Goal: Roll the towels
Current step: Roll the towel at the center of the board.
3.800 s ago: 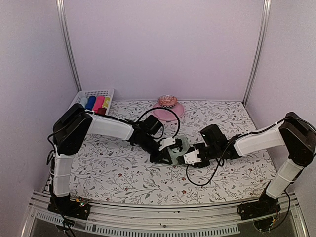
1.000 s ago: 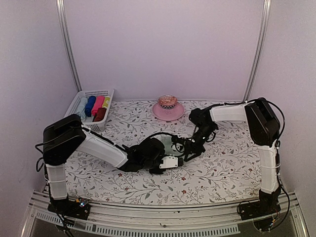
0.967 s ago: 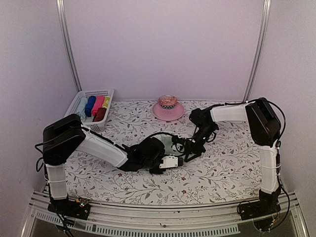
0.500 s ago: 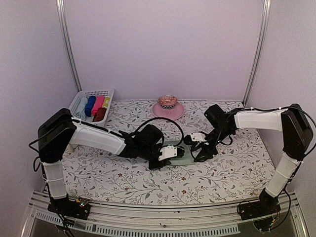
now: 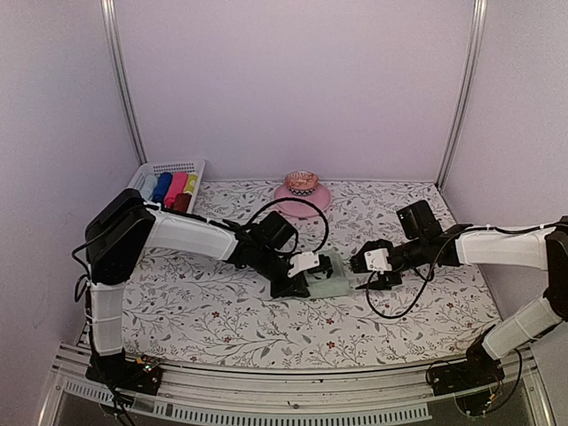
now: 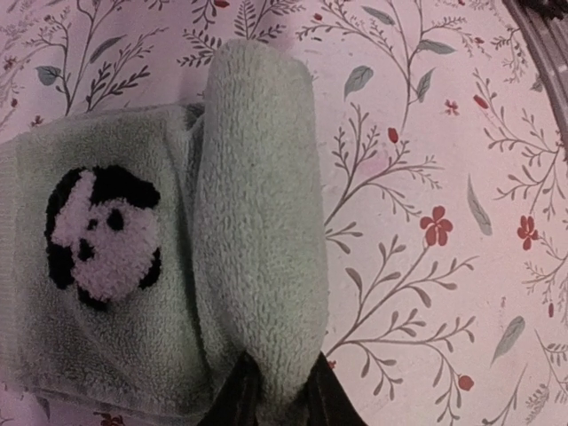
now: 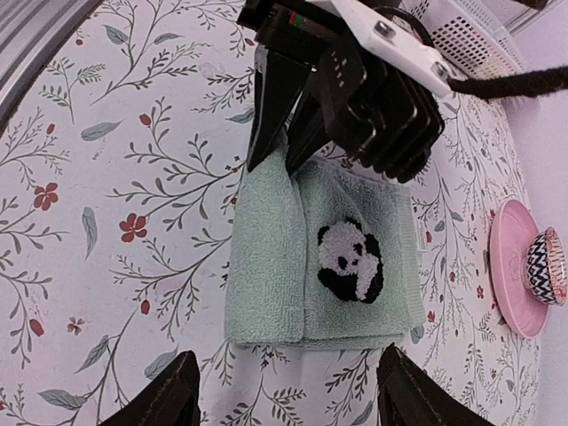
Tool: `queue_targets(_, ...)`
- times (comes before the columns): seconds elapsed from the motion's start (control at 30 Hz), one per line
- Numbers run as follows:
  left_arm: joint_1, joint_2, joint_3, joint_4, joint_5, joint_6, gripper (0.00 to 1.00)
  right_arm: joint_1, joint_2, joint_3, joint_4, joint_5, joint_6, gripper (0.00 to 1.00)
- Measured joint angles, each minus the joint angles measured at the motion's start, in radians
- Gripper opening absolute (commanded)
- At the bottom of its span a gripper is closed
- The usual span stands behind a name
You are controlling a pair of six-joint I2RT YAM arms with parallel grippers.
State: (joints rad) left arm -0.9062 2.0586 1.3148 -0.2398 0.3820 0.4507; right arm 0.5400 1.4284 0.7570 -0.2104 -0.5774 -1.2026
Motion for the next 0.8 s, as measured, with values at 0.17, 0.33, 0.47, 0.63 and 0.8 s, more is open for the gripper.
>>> queue_targets(0.17,0.024,0.023,0.032,-0.037,0.065,-0.018,0.20,0.056,0.006,-0.042,0.084,0.035,-0.029,0.68)
queue_targets(0.33,0.037,0.062,0.083,-0.086,0.117,-0.027,0.20,0.135,0.047,-0.066,0.154,0.105,-0.036,0.66)
queue_targets(0.47,0.040,0.088,0.124,-0.118,0.145,-0.030,0.20,0.181,0.076,-0.070,0.203,0.167,-0.037,0.62)
queue_targets(0.63,0.044,0.100,0.138,-0.133,0.164,-0.032,0.21,0.213,0.142,-0.070,0.250,0.255,-0.037,0.57)
queue_targets(0.8,0.047,0.104,0.143,-0.138,0.178,-0.032,0.21,0.219,0.197,-0.070,0.285,0.324,-0.028,0.54)
